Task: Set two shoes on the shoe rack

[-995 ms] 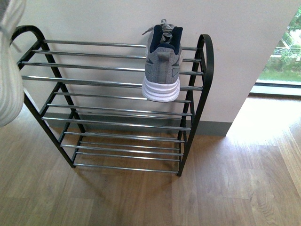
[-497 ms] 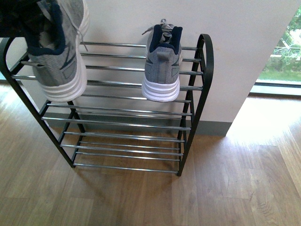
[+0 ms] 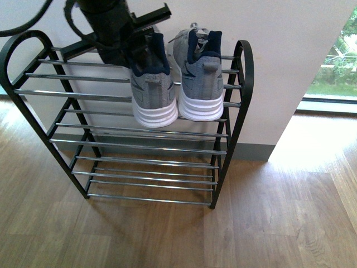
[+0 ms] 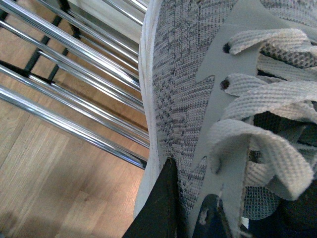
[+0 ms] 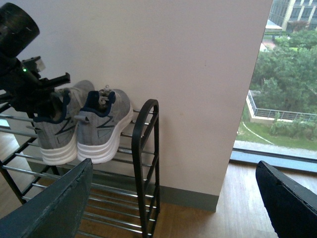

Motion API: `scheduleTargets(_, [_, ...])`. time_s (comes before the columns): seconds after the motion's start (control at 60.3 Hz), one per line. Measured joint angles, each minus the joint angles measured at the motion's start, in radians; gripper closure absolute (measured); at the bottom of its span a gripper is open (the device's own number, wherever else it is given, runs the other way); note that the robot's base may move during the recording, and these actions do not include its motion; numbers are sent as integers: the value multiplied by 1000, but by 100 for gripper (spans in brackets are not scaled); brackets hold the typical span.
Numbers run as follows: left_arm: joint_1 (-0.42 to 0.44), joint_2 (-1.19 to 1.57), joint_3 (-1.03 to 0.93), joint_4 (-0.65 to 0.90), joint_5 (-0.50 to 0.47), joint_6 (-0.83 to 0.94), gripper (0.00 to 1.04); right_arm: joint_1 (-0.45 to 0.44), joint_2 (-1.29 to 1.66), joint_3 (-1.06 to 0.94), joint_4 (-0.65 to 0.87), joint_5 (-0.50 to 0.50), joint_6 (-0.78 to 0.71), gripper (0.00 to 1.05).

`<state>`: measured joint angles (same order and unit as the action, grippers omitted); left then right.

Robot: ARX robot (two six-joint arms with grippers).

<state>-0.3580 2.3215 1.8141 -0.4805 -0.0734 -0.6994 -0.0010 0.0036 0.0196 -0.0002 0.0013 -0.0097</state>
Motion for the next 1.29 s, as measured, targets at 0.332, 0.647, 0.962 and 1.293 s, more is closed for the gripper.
scheduleTargets(0.332, [-30, 162, 309, -167, -32, 189, 103, 0, 0, 0, 0, -1, 0, 9])
scheduleTargets(0.647, [-26, 177, 307, -121, -21, 263, 91, 0, 0, 0, 0, -1, 0, 9])
scheduleTargets(0.962, [-26, 94, 192, -59, 91, 235, 27, 0, 0, 0, 0, 0, 0, 9])
scheduleTargets(1.293, [-16, -276, -142, 109, 91, 213, 9, 0, 0, 0, 0, 0, 0, 9])
